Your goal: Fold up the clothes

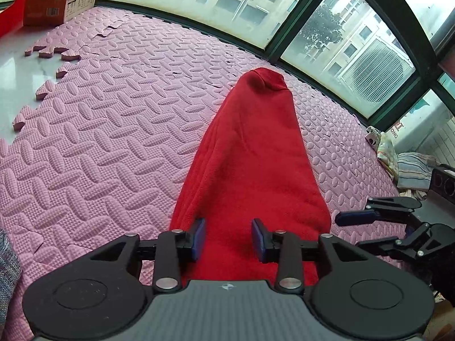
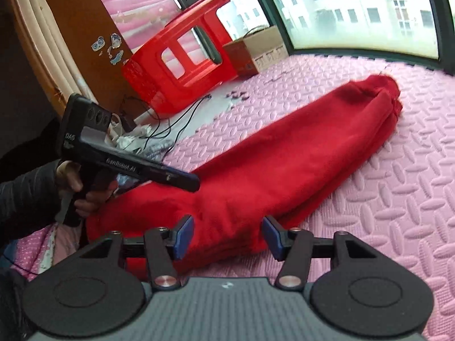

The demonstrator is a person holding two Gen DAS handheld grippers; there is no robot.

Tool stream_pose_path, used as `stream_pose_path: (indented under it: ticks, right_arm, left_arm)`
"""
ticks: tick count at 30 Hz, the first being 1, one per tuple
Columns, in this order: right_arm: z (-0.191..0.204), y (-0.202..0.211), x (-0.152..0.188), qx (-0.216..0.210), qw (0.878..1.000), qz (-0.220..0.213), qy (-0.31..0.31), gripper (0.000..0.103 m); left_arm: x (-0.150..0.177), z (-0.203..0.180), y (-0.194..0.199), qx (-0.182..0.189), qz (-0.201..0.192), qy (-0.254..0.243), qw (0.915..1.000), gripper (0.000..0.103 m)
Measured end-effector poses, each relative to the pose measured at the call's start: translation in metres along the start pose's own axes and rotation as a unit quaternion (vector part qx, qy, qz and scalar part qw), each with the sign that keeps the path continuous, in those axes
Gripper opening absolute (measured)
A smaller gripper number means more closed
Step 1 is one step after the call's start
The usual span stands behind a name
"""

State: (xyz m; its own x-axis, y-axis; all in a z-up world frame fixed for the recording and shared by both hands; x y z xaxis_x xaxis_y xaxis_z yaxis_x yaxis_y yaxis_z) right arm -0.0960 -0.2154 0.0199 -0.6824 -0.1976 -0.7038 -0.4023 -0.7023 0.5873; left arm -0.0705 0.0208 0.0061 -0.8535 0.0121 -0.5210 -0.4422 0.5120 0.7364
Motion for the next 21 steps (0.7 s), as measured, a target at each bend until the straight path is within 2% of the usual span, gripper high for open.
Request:
stream_pose_path:
  ticks: [4, 8, 13, 16, 18, 21]
  right_arm:
    - [0.014, -0.018, -0.009, 0.013, 1.0, -0.015, 0.015, 0.055]
    - [0.016, -0.038, 0.006, 0.041, 0.998, 0.025, 0.03, 0.054]
    - [0.019, -0.028, 0.004, 0.057, 0.997, 0.022, 0.035, 0.053]
    - [0.015, -0.027, -0.006, 0.07, 0.997, 0.005, 0.024, 0.053]
    - [0.005, -0.033, -0.009, 0.074, 0.997, -0.002, -0.006, 0.054]
    - [-0.01, -0.044, -0.007, 0.074, 0.996, 0.006, -0.046, 0.053]
  left_arm:
    - [0.004, -0.004, 0.009, -0.003, -0.003, -0.021, 0.9998, 0.045]
    - [0.011, -0.002, 0.018, 0.004, -0.006, -0.032, 0.9995, 0.045]
    - [0.011, 0.0, 0.026, 0.023, -0.004, -0.022, 0.9995, 0.049]
    - [0.001, -0.007, 0.024, 0.026, -0.002, -0.035, 0.999, 0.049]
    - [-0.011, -0.011, 0.017, 0.029, 0.001, -0.041, 0.9988, 0.049]
    - [-0.027, -0.021, 0.003, 0.042, 0.006, -0.054, 0.9976, 0.049]
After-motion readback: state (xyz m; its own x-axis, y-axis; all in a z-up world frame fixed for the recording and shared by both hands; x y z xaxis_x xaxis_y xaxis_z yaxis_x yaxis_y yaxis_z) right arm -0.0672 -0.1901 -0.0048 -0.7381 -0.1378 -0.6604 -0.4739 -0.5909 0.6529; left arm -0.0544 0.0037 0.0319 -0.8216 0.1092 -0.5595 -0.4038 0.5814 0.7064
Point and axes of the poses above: each gripper's, at about its wrist camera, not at the fingertips, and y roughly against the way its jaws point, z to its left, x to its underside, the point moved 6 cm from there along -y, roughly the way its jaws point, and after that the axes turned 1 degree about z, right-handed, at the moved point
